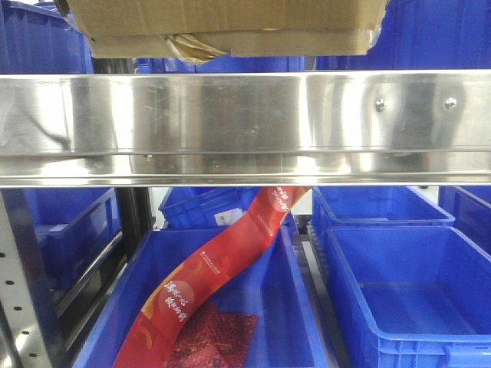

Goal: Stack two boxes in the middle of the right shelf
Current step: 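Push the held boxes onto the middle shelf level with both grippers, then open both grippers and release the boxes on the shelf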

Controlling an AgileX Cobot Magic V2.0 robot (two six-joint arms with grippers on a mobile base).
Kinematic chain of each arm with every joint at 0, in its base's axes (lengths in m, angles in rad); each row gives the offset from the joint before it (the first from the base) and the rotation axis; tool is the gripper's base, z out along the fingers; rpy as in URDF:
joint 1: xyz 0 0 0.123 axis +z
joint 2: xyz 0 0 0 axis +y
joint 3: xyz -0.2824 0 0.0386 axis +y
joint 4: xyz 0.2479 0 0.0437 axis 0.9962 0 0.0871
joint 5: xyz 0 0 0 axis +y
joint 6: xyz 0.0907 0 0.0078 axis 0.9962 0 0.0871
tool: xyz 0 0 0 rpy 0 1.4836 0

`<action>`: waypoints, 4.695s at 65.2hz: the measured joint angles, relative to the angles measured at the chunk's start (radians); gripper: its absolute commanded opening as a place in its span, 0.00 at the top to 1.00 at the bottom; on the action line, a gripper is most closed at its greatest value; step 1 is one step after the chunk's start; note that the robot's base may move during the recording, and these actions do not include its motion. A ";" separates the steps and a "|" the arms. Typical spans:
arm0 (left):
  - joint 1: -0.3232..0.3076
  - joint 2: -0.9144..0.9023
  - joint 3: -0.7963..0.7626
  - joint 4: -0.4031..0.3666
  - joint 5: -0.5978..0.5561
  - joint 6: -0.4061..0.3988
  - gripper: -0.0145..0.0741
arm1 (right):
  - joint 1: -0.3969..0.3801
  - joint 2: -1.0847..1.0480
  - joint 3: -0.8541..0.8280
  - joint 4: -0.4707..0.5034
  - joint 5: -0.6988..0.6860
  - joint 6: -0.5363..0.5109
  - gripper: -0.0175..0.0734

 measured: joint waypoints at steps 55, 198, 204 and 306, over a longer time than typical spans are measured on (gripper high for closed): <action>0.013 0.000 0.000 -0.003 -0.008 0.026 0.96 | 0.011 0.000 0.000 0.079 0.030 0.000 0.96; -0.057 -0.439 0.808 0.054 -0.490 -0.080 0.96 | -0.040 -0.334 0.642 0.157 -0.507 -0.180 0.99; -0.057 -0.516 0.945 0.052 -0.593 -0.082 0.96 | -0.040 -0.403 0.779 0.157 -0.593 -0.184 0.99; 0.086 -1.177 1.358 0.002 -0.731 -0.083 0.96 | -0.269 -1.289 1.556 0.424 -0.759 -0.595 0.99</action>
